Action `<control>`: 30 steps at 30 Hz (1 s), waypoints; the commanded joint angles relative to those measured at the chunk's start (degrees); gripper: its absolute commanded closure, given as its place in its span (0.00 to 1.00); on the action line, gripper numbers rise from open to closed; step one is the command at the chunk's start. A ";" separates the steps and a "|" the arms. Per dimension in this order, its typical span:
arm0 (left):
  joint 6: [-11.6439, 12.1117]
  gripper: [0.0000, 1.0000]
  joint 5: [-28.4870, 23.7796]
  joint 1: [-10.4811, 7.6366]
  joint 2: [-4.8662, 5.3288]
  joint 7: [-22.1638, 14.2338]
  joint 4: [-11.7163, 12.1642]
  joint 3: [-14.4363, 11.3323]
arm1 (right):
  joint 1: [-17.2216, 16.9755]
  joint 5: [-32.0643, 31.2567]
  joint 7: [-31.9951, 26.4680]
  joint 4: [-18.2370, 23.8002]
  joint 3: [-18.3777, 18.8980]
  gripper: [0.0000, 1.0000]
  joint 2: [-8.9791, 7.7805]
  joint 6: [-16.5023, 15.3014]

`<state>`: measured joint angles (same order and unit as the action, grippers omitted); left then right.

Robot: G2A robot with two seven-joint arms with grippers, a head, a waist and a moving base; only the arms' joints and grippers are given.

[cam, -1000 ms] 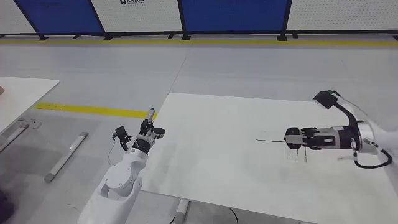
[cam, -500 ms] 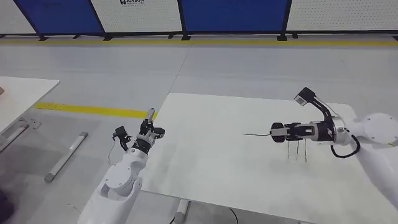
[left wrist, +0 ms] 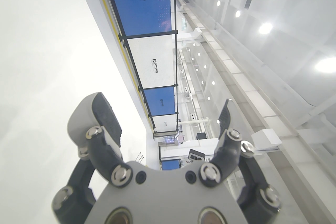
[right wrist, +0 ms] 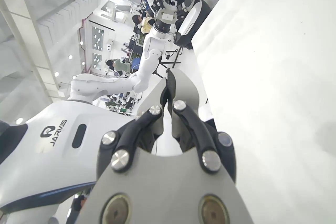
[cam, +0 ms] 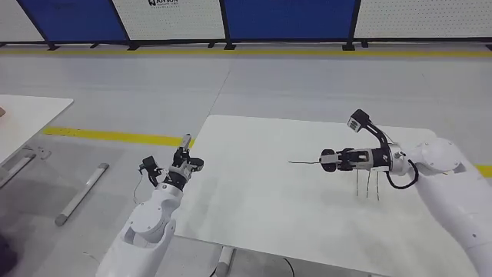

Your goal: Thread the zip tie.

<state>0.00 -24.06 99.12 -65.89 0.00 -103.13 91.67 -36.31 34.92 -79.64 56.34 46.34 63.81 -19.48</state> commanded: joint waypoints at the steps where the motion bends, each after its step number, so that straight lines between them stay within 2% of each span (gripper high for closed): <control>1: 0.00 0.00 0.00 0.00 0.00 0.00 0.00 0.00 | 0.00 0.01 0.00 0.00 0.00 1.00 0.00 0.00; 8: -0.26 0.00 -0.03 -0.24 -0.02 -0.60 -0.24 -0.19 | 0.00 0.01 0.00 0.00 0.00 1.00 0.00 0.00; 11: -1.29 0.00 -0.21 -0.39 0.03 -3.31 -2.63 -0.18 | 0.00 0.01 0.00 0.00 0.00 1.00 0.00 0.00; 14: -2.52 0.00 0.96 -0.36 0.05 -6.01 -5.34 -1.42 | 0.00 0.01 0.00 0.00 0.00 1.00 0.00 0.00; 18: -5.55 0.00 4.48 -1.57 0.01 -8.40 -7.93 -5.05 | 0.00 0.01 0.00 0.00 0.00 1.00 0.00 0.00; 21: -7.02 0.00 7.12 -3.32 -0.21 -8.83 -8.25 -8.77 | 0.00 0.01 0.00 0.00 0.00 1.00 0.00 0.00; 23: -7.58 0.00 7.73 -4.55 -0.39 -8.47 -7.73 -10.30 | 0.00 0.01 0.00 0.00 0.00 1.00 0.00 0.00; 30: -7.53 0.00 7.83 -4.70 -0.41 -8.32 -7.63 -10.40 | 0.00 0.01 0.00 0.00 0.00 1.00 0.00 0.00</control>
<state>-7.53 -16.23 94.42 -66.30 -8.31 -110.76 81.27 -36.31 34.92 -79.64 56.34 46.34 63.81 -19.48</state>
